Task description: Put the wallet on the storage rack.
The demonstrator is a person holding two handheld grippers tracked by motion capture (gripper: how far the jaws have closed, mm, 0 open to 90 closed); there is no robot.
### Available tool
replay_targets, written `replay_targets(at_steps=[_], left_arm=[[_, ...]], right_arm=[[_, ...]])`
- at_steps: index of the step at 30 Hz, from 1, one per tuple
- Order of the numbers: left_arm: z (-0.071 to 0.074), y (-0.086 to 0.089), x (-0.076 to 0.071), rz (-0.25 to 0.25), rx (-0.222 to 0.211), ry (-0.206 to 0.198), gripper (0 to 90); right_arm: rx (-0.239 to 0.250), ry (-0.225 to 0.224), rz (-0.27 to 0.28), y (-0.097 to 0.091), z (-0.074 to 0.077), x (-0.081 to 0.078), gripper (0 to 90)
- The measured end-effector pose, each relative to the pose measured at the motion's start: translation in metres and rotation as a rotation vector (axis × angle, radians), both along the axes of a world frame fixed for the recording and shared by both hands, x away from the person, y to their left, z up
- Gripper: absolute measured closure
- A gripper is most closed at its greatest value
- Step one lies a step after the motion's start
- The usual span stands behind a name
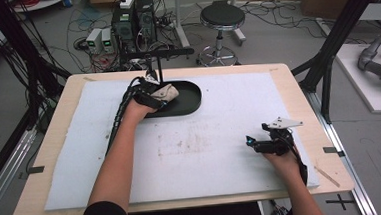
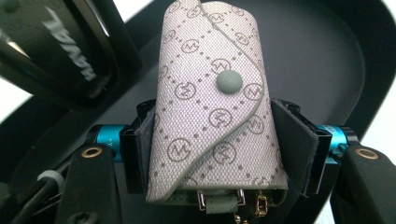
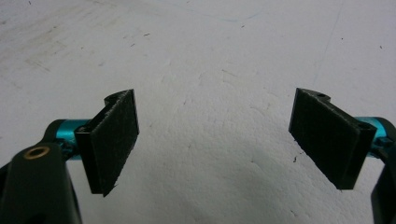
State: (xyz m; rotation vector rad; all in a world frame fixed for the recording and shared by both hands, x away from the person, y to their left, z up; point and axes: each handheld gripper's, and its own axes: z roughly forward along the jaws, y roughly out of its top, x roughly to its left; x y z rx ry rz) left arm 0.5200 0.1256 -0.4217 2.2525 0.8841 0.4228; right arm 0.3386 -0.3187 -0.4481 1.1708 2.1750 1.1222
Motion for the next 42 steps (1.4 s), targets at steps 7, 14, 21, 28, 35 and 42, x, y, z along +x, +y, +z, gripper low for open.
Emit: replay_targets(at_steps=[7,14,21,28,35,42], left_arm=[[-0.008,-0.002,0.002,-0.003,0.01,0.029,36.0],[-0.011,-0.003,0.003,0.012,0.013,0.053,33.8],[-0.008,-0.003,0.002,0.036,0.004,0.059,25.6],[-0.001,0.004,-0.001,0.062,0.0,0.074,21.6],[0.01,0.013,-0.011,0.074,-0.043,0.043,20.7],[0.022,0.023,-0.027,0.077,-0.081,0.012,19.8]], right_arm=[[-0.003,0.001,-0.001,0.0,0.0,0.0,16.3],[-0.004,-0.002,-0.001,0.001,0.0,0.0,16.3],[-0.006,-0.005,0.002,0.001,0.0,0.0,16.3],[-0.008,-0.006,0.001,0.001,0.0,0.0,16.3],[-0.009,-0.008,0.003,0.001,0.0,-0.001,16.3],[-0.007,-0.006,0.003,0.002,0.0,-0.002,16.3]])
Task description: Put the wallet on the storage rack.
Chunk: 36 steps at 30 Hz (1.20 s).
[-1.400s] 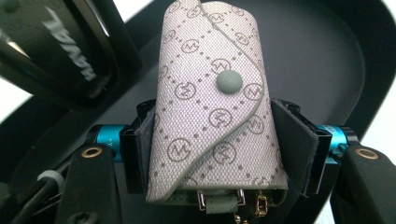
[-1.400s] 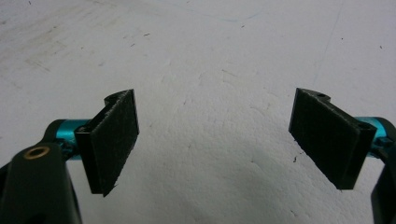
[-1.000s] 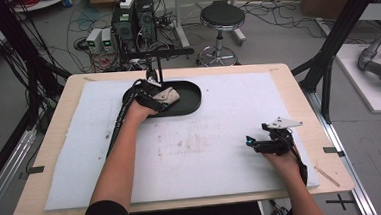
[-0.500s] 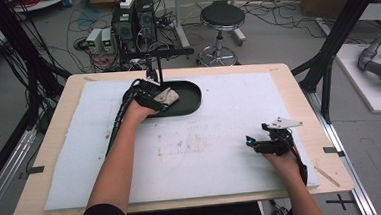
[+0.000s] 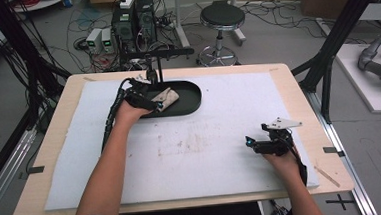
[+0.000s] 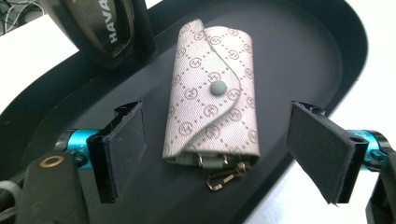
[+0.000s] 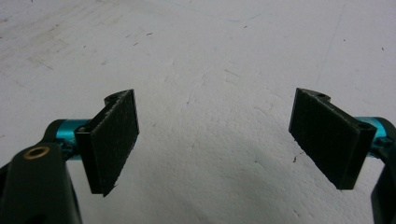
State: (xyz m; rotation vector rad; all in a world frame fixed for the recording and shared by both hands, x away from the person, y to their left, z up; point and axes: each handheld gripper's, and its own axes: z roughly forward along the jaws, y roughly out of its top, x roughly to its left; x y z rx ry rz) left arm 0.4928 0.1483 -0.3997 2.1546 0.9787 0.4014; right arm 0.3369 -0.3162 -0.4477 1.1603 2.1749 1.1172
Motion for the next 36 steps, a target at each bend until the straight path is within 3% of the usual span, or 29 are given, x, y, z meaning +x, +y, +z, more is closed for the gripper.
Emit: replay_targets(at_steps=[4,6,13,19,36], left_arm=[[0.007,0.005,-0.013,-0.011,-0.032,-0.035,19.8],[0.009,0.006,-0.019,-0.016,-0.034,-0.032,19.7],[0.018,0.015,-0.041,-0.022,-0.066,-0.093,19.2],[0.023,0.02,-0.062,-0.036,-0.086,-0.118,18.5],[0.007,0.034,-0.121,-0.032,-0.122,-0.163,17.5]], right_arm=[[-0.002,-0.001,0.0,0.001,0.001,-0.001,16.3],[-0.003,-0.007,0.004,0.002,0.001,-0.001,16.3],[-0.001,-0.003,0.003,0.002,0.001,-0.001,16.3],[0.002,-0.005,-0.002,0.002,0.001,0.0,16.3],[0.013,-0.003,-0.01,0.002,0.001,0.0,16.3]])
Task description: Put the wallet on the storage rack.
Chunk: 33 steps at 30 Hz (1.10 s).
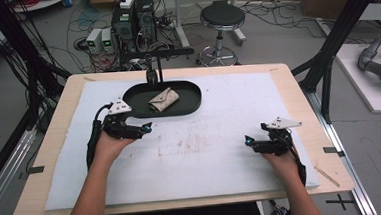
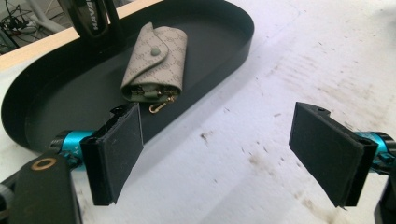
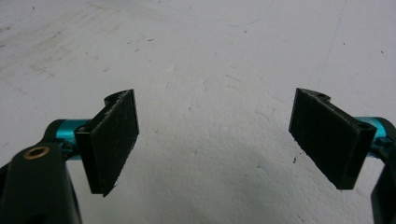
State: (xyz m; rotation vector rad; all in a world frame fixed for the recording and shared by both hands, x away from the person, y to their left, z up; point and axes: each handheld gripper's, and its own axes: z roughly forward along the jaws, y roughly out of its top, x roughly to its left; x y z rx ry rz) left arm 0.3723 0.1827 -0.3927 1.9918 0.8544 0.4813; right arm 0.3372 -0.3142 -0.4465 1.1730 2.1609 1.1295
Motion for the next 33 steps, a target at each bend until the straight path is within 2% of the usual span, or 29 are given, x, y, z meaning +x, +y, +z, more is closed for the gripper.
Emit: replay_targets(at_steps=[11,14,18,24,30,33], left_arm=[[-0.012,0.019,-0.037,0.046,-0.079,-0.022,15.7],[-0.017,0.022,-0.045,0.043,-0.102,-0.025,15.4],[-0.028,0.024,-0.058,0.019,-0.165,-0.057,15.4],[-0.034,0.027,-0.066,0.013,-0.152,-0.071,14.9],[-0.036,0.033,-0.07,0.023,-0.142,-0.099,14.8],[-0.039,0.035,-0.073,0.03,-0.147,-0.1,14.8]], right_arm=[[0.009,-0.008,0.013,0.0,0.0,0.0,16.2],[0.01,-0.008,0.019,0.0,0.0,-0.001,16.3],[0.014,-0.003,0.016,-0.001,-0.001,0.0,16.3],[0.014,-0.014,0.011,-0.001,0.0,0.0,16.2],[0.006,-0.016,0.025,0.002,-0.001,0.003,16.3],[0.0,-0.012,0.025,0.004,0.001,0.002,16.3]])
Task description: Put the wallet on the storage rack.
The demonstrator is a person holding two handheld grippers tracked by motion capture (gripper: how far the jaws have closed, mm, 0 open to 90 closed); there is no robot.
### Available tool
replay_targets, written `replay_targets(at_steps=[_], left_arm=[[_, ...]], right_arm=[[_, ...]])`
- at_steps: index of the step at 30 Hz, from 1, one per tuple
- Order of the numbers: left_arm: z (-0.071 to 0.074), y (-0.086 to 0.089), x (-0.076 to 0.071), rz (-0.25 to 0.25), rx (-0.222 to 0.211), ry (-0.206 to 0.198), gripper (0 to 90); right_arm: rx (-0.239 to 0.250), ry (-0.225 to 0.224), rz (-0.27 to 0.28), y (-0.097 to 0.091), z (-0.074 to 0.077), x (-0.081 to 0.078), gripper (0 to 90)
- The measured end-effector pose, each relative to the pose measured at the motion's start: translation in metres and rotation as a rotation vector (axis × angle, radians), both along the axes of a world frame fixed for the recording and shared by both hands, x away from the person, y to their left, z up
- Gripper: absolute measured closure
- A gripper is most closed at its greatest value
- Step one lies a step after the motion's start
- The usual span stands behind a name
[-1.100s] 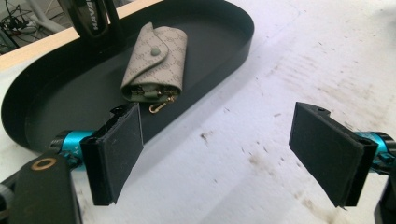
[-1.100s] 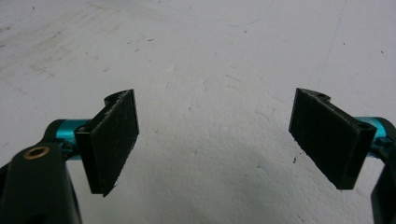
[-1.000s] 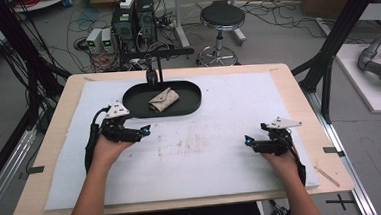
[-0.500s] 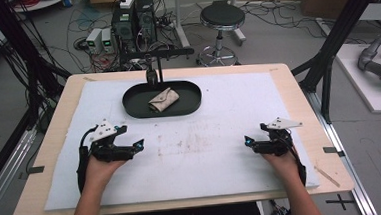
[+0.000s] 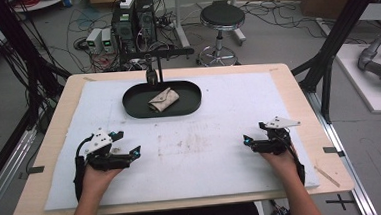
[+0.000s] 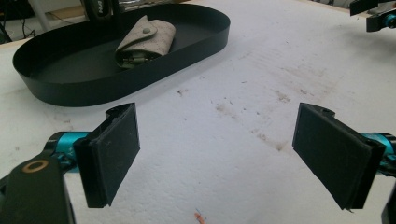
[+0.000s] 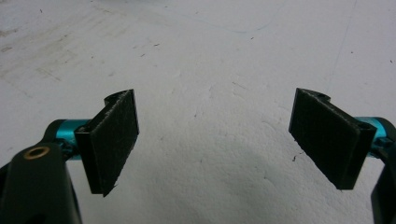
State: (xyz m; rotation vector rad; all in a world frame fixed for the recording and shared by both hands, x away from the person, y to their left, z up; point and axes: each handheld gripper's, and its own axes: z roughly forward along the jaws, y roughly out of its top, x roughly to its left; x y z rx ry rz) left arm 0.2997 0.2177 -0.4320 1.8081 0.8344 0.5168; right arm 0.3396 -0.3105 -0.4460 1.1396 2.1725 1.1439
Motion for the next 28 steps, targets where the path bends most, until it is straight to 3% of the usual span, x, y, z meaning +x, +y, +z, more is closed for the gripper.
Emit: replay_targets(at_steps=[28], left_arm=[[-0.0028,0.0009,0.002,0.014,-0.007,0.023,14.9]], right_arm=[[-0.006,0.001,0.004,0.0043,-0.0001,0.0014,16.3]])
